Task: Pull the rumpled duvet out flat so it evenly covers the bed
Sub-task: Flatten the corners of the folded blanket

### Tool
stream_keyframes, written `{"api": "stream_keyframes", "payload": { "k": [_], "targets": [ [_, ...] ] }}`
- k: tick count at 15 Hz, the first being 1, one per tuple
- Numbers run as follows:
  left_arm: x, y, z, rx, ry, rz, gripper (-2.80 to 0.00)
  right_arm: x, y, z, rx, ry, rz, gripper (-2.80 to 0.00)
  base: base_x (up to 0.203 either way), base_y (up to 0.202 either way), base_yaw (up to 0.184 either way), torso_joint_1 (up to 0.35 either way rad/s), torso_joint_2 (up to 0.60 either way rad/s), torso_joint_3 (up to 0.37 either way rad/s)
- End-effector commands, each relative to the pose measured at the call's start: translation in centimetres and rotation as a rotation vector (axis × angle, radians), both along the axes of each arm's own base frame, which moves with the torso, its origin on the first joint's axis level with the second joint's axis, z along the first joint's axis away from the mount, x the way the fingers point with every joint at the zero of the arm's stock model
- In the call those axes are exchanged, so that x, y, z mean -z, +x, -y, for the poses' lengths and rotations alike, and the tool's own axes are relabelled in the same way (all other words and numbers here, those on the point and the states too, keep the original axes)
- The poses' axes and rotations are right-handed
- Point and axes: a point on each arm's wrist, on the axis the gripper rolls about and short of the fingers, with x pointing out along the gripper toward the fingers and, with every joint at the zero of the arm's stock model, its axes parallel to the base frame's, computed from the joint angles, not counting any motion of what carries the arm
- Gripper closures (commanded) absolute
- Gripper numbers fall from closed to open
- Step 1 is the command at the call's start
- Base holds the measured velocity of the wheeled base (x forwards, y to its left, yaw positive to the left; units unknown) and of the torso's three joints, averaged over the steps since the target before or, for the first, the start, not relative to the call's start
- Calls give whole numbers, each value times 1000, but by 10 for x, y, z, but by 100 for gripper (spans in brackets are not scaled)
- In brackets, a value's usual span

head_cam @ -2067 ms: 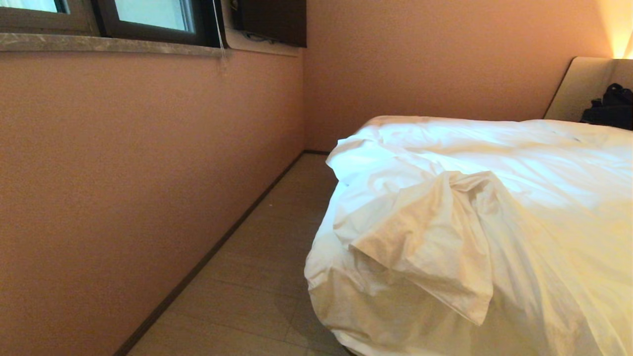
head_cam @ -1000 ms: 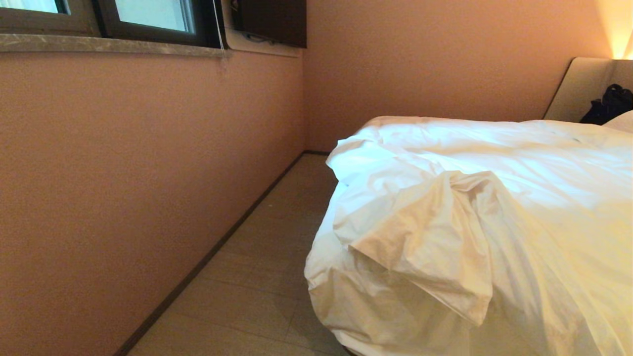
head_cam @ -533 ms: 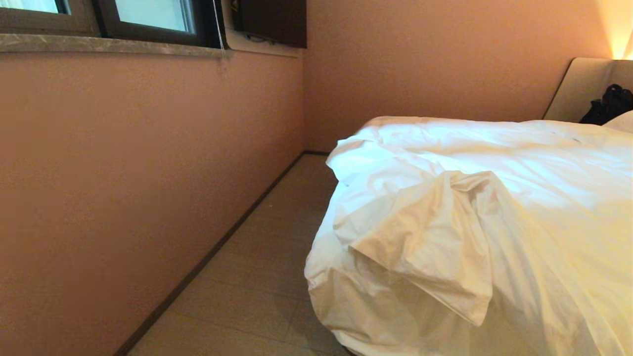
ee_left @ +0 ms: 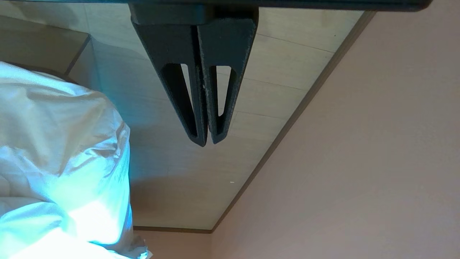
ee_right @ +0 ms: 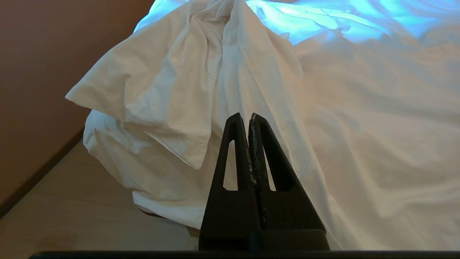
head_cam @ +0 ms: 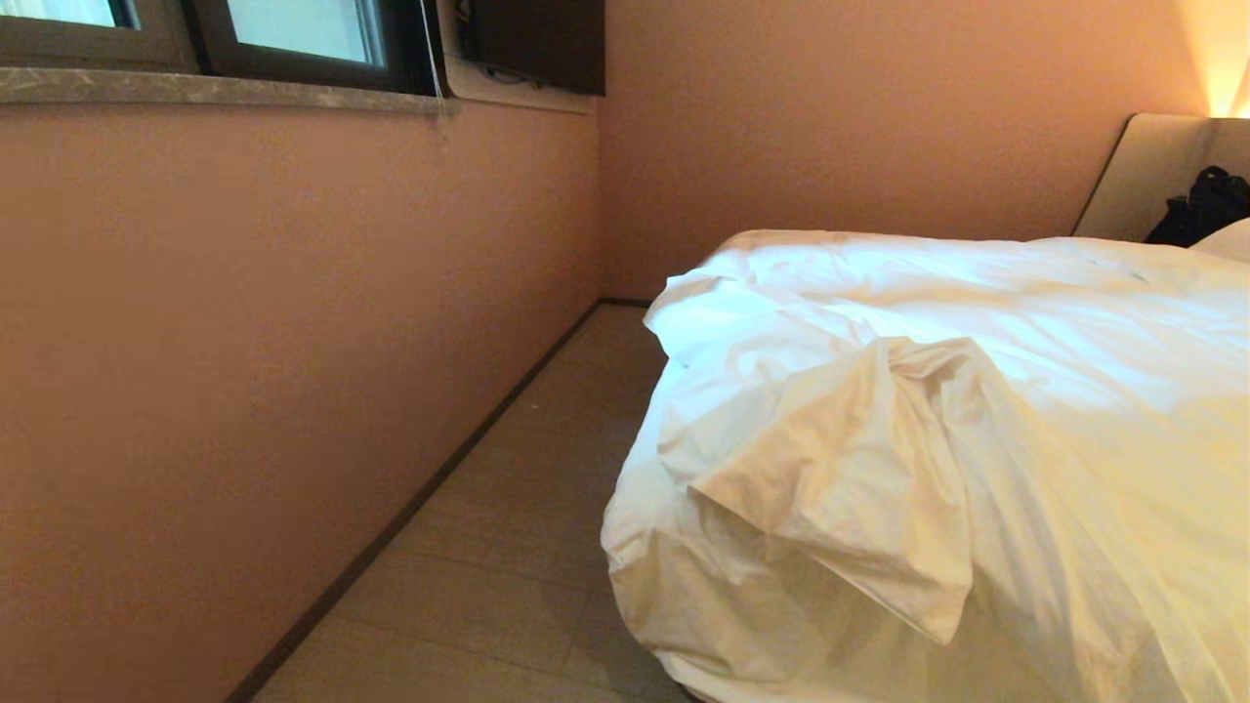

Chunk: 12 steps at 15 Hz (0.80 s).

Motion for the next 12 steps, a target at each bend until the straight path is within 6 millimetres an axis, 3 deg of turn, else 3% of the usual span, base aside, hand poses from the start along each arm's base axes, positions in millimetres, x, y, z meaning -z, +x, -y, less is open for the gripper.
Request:
{"api": "stream_keyframes", "payload": {
  "k": [1, 7, 12],
  "targets": [
    [0, 0, 0, -1, 0, 0, 0, 11, -5, 2, 22, 10, 19, 0, 0, 0, 0, 0, 0, 0],
    [0, 0, 0, -1, 0, 0, 0, 16, -4, 3, 92, 21, 2, 0, 0, 0, 0, 0, 0, 0],
    [0, 0, 0, -1, 0, 0, 0, 16, -5, 6, 254, 17, 9, 0, 0, 0, 0, 0, 0, 0]
  ]
}}
